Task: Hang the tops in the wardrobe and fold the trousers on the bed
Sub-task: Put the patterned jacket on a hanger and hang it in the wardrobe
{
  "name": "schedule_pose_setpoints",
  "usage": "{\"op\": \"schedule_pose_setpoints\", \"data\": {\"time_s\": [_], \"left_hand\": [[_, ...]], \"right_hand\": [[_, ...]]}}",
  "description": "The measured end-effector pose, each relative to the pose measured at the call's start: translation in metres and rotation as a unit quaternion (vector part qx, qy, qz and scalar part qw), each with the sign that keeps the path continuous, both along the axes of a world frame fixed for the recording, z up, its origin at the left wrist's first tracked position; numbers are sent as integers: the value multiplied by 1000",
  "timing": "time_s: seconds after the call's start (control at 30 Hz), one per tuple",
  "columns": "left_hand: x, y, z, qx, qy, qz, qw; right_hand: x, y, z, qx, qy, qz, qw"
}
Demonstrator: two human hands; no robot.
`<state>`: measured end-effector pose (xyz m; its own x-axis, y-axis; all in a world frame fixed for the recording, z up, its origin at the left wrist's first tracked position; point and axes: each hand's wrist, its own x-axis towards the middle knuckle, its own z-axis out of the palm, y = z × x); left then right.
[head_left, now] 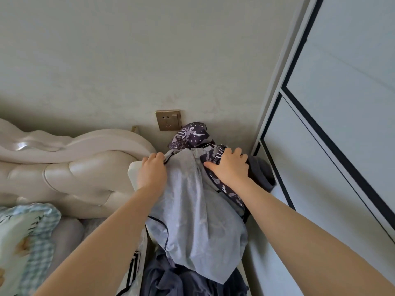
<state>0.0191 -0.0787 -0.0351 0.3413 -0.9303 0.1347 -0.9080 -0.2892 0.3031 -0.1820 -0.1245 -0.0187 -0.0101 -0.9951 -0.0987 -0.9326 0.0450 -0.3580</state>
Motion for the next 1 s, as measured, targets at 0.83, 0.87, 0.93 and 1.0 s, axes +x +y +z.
{"op": "schedule_pose_setpoints", "data": {"time_s": [0.83,0.87,0.93,1.0], "left_hand": [[41,115,50,-5,202,-121,972],[41,128,50,10,199,-116,973],[43,153,52,37,209,-85,973],[42,180,56,63,235,-44,969]], "right_hand": [[-17,143,63,-267,-312,151,899],[-18,157,63,-270,-304,160,900],[-24,186,64,-267,-290,170,903],[-33,216,69,-259,-284,165,908]]}}
